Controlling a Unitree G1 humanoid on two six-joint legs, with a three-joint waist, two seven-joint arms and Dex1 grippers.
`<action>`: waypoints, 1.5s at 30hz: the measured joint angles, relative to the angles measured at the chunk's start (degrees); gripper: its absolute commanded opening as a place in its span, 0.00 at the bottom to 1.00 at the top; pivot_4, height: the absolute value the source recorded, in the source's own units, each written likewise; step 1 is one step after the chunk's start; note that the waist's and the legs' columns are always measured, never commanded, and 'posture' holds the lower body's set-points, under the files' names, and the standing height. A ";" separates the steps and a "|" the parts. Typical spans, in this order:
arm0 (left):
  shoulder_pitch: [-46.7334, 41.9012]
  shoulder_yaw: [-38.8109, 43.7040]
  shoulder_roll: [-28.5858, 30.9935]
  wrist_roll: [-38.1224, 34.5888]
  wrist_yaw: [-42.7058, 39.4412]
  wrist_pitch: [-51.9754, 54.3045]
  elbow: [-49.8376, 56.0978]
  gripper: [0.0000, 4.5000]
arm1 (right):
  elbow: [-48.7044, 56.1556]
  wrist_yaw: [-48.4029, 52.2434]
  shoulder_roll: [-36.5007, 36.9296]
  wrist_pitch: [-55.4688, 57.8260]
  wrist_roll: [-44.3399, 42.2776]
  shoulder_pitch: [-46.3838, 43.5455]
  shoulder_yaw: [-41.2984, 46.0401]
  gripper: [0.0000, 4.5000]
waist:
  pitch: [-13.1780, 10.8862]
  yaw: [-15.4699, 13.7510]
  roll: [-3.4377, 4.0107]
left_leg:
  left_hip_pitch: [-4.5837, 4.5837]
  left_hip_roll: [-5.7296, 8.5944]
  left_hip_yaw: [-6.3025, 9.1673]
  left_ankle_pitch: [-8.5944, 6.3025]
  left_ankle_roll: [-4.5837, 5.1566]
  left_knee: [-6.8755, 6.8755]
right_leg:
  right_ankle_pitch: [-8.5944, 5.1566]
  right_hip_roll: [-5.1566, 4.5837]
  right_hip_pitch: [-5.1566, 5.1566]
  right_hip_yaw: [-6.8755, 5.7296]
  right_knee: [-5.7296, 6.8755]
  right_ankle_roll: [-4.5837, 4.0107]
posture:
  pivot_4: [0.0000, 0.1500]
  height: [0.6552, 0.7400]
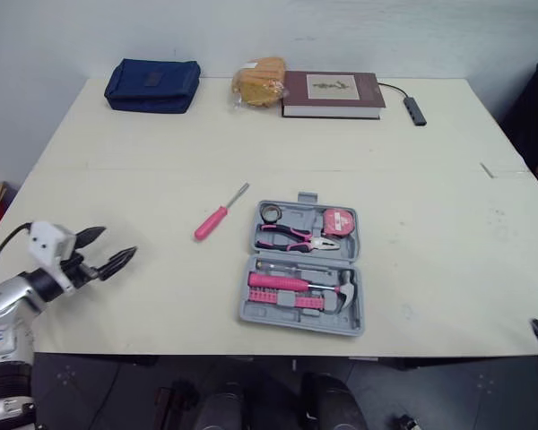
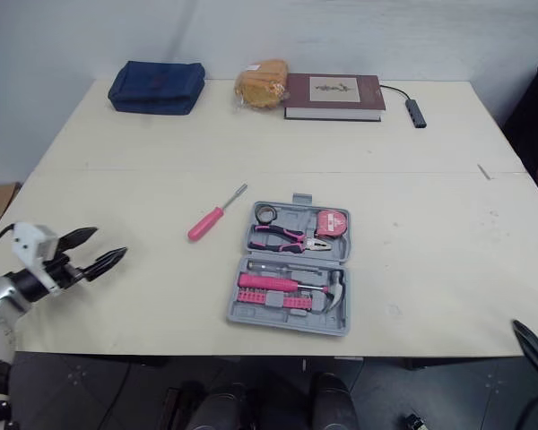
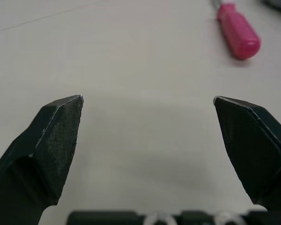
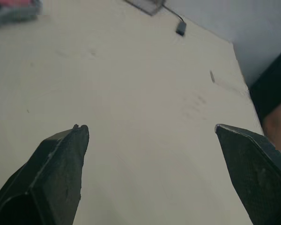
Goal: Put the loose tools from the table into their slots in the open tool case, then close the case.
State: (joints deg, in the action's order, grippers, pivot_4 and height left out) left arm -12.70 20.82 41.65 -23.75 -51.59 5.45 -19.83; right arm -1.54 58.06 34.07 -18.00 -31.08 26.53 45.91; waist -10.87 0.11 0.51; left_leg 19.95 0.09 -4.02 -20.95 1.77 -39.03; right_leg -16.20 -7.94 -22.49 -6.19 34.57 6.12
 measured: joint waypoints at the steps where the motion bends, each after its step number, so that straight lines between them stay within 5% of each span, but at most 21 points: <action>1: -0.67 -0.93 -0.58 -0.47 0.14 1.29 1.73 1.00 | 2.41 -0.01 -0.05 0.99 -0.72 -0.66 -1.58 1.00 | 0.00 -0.04 0.00 | 0.01 0.00 0.00 0.04 0.07 -0.01 | 0.00 0.00 0.00 0.00 0.01 0.00 | 1.00 1.00; 14: -13.96 -17.37 -5.81 2.80 12.57 27.14 16.80 1.00 | 24.55 -0.85 2.34 10.19 -4.44 -9.50 -17.23 1.00 | 0.00 -1.51 -0.01 | 0.18 0.12 0.03 0.20 0.22 -0.14 | 0.02 0.43 -0.06 -0.06 0.06 0.04 | 1.00 1.00; 27: -24.70 -26.22 -14.05 12.97 18.48 27.78 5.38 1.00 | 28.63 -1.15 3.48 13.08 -2.88 -10.84 -23.52 1.00 | -0.02 -1.66 -0.11 | 0.23 0.17 -0.02 0.30 0.29 -0.20 | 0.04 0.47 -0.07 -0.50 0.04 0.08 | 1.00 1.00; 30: -26.19 -26.83 -14.64 14.53 18.16 25.99 2.15 0.83 | 29.47 -1.79 3.48 13.48 -2.64 -10.23 -23.64 1.00 | -0.03 -1.60 -0.11 | 0.23 0.16 -0.02 0.31 0.27 -0.21 | 0.04 0.48 -0.07 -0.52 0.05 0.08 | 1.00 1.00; 37: -27.56 -26.44 -15.46 16.01 17.09 23.32 -1.42 0.12 | 32.13 -3.64 3.47 14.69 -1.61 -8.73 -24.26 1.00 | -0.02 -1.66 -0.13 | 0.22 0.17 -0.01 0.34 0.28 -0.21 | 0.04 0.45 -0.06 -0.53 0.07 0.09 | 1.00 1.00; 45: -27.51 -25.35 -13.83 17.14 15.02 15.51 -4.26 0.13 | 33.60 -5.28 3.48 15.20 -1.47 -6.47 -23.99 1.00 | -0.03 -1.57 -0.18 | 0.24 0.15 0.00 0.35 0.26 -0.21 | 0.04 0.47 -0.09 -0.55 0.07 0.08 | 1.00 1.00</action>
State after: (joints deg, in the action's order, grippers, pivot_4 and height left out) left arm -40.20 -4.53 27.81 -6.61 -36.58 20.96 -24.08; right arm 32.05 52.78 37.55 -2.80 -32.55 20.06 21.92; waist -10.91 -1.46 0.34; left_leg 20.19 0.23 -4.02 -20.60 2.04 -39.24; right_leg -16.16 -7.47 -22.58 -6.74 34.64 6.20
